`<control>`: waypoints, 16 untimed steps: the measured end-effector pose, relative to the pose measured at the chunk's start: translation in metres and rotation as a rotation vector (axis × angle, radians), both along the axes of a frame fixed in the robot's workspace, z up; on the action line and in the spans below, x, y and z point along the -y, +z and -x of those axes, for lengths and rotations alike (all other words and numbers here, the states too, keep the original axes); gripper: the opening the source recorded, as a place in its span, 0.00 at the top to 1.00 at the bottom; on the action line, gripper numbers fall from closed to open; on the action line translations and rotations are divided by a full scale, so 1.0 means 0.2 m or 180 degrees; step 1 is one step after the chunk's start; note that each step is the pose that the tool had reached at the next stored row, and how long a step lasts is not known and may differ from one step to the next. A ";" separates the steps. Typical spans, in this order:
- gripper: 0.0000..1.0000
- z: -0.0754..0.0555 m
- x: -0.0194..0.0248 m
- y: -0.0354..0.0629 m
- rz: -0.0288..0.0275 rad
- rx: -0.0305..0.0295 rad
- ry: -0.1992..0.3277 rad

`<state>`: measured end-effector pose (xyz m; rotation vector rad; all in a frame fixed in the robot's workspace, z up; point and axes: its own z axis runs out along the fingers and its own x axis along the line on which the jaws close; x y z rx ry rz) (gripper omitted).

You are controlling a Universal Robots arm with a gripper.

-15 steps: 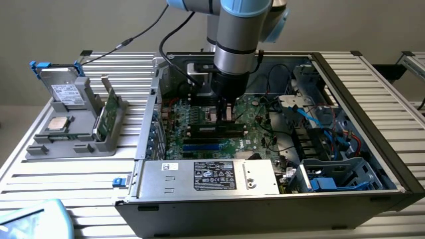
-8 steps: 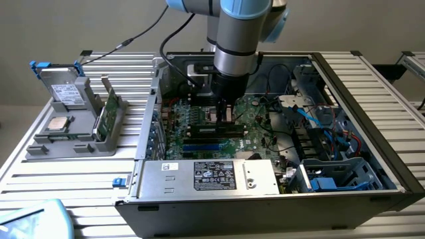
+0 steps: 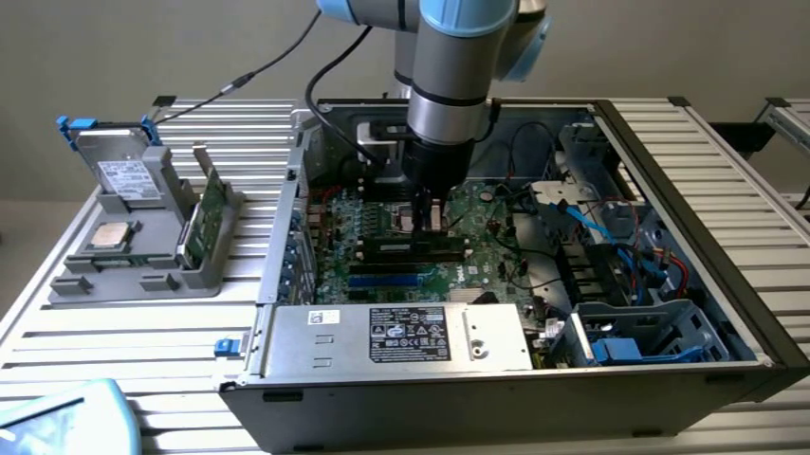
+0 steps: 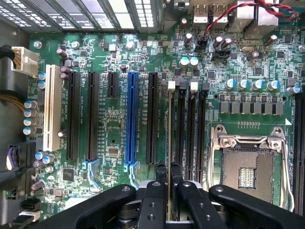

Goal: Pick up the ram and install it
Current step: 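Insert the ram into the slot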

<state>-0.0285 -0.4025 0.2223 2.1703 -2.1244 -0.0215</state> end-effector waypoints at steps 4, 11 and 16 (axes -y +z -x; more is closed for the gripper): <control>0.85 0.00 -0.004 0.000 0.0000 0.0000 0.0001; 0.85 0.00 -0.004 -0.003 0.0002 0.0000 0.0000; 0.85 0.00 -0.012 -0.004 0.0003 0.0004 -0.0009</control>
